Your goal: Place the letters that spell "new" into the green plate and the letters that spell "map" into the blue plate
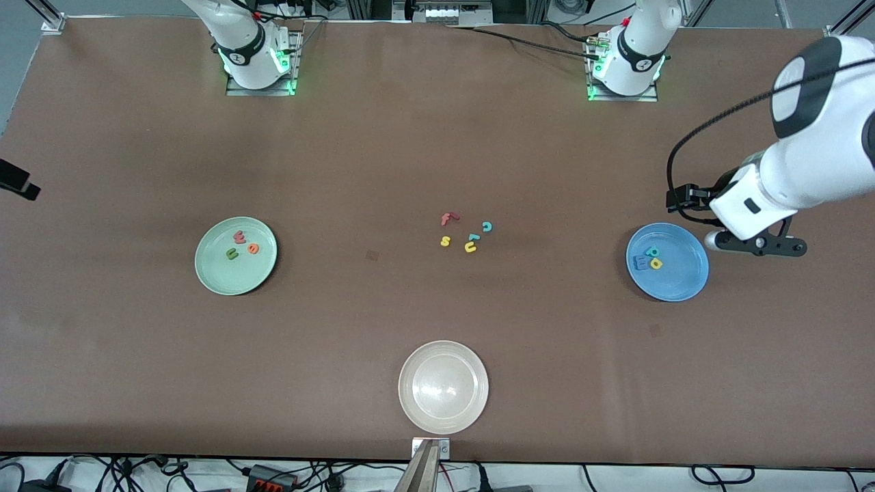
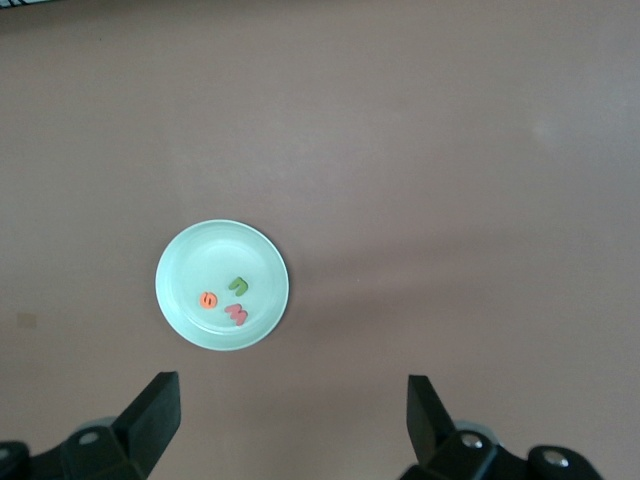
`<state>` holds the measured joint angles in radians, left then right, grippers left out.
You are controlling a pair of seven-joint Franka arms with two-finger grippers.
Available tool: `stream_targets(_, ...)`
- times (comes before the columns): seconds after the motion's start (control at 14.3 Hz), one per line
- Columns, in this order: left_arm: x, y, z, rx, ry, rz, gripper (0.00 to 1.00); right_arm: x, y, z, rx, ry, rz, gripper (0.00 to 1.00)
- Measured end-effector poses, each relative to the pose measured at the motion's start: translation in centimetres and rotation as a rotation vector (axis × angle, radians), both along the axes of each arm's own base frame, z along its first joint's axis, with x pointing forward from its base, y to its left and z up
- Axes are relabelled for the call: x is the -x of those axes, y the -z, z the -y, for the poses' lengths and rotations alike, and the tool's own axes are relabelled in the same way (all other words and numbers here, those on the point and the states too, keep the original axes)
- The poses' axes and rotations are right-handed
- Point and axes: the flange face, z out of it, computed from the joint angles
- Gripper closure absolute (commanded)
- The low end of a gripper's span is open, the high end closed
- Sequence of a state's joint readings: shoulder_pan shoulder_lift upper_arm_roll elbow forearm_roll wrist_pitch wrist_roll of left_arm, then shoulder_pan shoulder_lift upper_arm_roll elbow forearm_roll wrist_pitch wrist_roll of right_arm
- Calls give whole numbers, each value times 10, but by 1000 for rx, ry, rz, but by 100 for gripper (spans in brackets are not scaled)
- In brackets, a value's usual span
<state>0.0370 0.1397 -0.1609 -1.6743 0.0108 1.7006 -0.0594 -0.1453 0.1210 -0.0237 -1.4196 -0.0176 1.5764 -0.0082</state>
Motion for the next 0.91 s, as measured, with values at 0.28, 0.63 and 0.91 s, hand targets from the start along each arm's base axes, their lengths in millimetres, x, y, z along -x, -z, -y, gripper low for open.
stream_targets(0.28, 30, -5, -12, 0, -56, 65, 0, -2, -3, -22, 4, -40, 5, 0)
stream_targets(0.63, 36, -4, -16, -5, -68, 36, 0, -1, 4, -22, 4, -39, -4, 0)
stream_targets(0.91, 37, -7, -14, -5, -66, 35, 0, 18, 14, -22, 1, -38, 1, 0)
